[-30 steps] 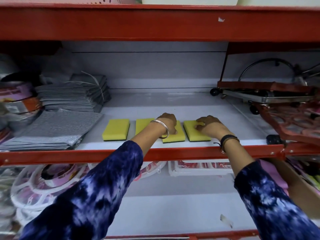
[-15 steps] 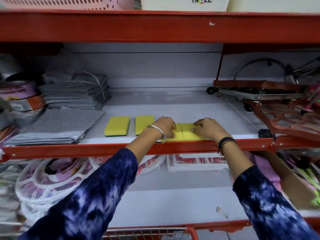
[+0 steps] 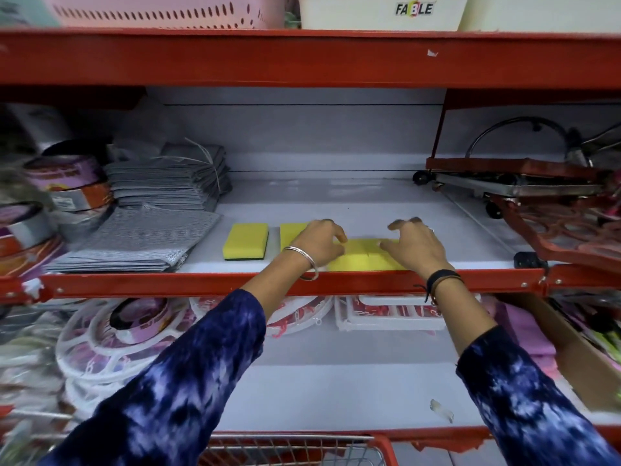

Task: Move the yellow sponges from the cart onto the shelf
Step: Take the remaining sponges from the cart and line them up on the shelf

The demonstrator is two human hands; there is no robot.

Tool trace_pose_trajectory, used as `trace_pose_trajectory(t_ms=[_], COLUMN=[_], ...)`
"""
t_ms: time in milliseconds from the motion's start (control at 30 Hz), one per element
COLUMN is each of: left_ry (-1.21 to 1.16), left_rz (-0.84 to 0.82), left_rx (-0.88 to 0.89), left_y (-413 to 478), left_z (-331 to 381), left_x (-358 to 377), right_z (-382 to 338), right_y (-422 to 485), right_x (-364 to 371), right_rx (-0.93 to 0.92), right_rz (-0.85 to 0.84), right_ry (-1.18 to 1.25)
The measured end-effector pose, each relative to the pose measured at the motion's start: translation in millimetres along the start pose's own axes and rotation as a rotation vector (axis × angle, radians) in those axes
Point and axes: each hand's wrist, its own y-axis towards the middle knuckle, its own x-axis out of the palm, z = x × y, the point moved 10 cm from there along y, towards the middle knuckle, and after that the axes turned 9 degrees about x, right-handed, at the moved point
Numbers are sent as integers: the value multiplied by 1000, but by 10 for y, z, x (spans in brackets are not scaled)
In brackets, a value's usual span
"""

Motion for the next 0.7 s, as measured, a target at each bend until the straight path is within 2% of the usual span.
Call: trace_pose_trajectory(t_ms=[67,133,267,367,467,700], left_ry=[33,99,219,242,253,186], left_rz=[84,94,-82,-206,-260,-197], left_rx=[-25,-95,-259,-328,-352,-287], left_y=[-59,-134,-286,-402,-472,-542], left_z=[-250,-619,-1375,-1654,-1747,-1651], left_x=[-253,-442,-496,-424,-376,-324], right_z=[-286,-637,-1292,-1540,-1595,-1468], right_y=[-24,-32,-12,67,117,-18], right_x=[-20,65,458,768,989,1029], right_rx=[-108,-227,-392,-394,-367,-352], right_rz=[42,-1,-173,-274,-339,-337], right_ry=[76,115,0,-110,-218,-232])
